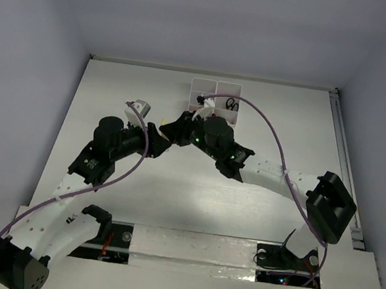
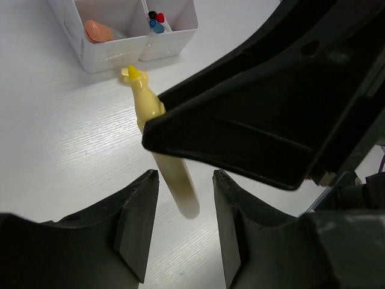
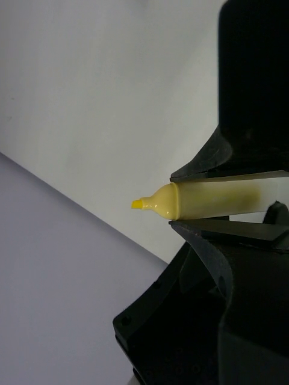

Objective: Sort the stationery into containers
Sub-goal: Pick up the pen from the center of the board, then move the pen cap to the center of the board.

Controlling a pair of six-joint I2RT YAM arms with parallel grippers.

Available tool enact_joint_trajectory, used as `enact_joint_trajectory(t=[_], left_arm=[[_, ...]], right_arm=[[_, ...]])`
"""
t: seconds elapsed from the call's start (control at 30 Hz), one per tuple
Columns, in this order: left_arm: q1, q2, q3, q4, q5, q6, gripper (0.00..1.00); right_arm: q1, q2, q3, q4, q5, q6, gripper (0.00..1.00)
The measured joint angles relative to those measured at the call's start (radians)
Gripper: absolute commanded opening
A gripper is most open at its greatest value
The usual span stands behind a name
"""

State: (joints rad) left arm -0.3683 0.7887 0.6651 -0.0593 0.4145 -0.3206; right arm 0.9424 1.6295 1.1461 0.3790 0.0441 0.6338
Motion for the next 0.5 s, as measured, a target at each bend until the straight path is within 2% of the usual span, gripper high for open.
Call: enact_joint_trajectory(t=[0.07,0.23,0.27,0.4,0.47,0.5], left_arm=[[0.004,0.0,0.0,0.0,0.0,0.001,0.33],[0.007,0.0,0.0,-0.002,-0.001,0.002,0.3],[0.007,0.0,0.0,-0.002,-0.001,0.001,0.24],[0.01,0.0,0.0,-0.007,-0.011,-0.002,0.12],[0.014,0.0,0.0,-0.009,-0.019,-0.003,0.0],[0.014,0.0,0.0,-0.006,-0.018,-0.003,0.0]], right_arm=[[0.014,0.0,0.001,0.008,-0.003,0.004,0.04],[0.034,0.0,0.006,0.034,-0.006,0.013,0.04],[0.035,0.0,0.007,0.038,-0.008,0.014,0.04],[0.034,-0.001,0.007,0.043,-0.01,0.013,0.04],[0.035,-0.005,0.007,0.043,-0.007,0.011,0.05],[0.035,-0.008,0.007,0.042,-0.005,0.01,0.05]])
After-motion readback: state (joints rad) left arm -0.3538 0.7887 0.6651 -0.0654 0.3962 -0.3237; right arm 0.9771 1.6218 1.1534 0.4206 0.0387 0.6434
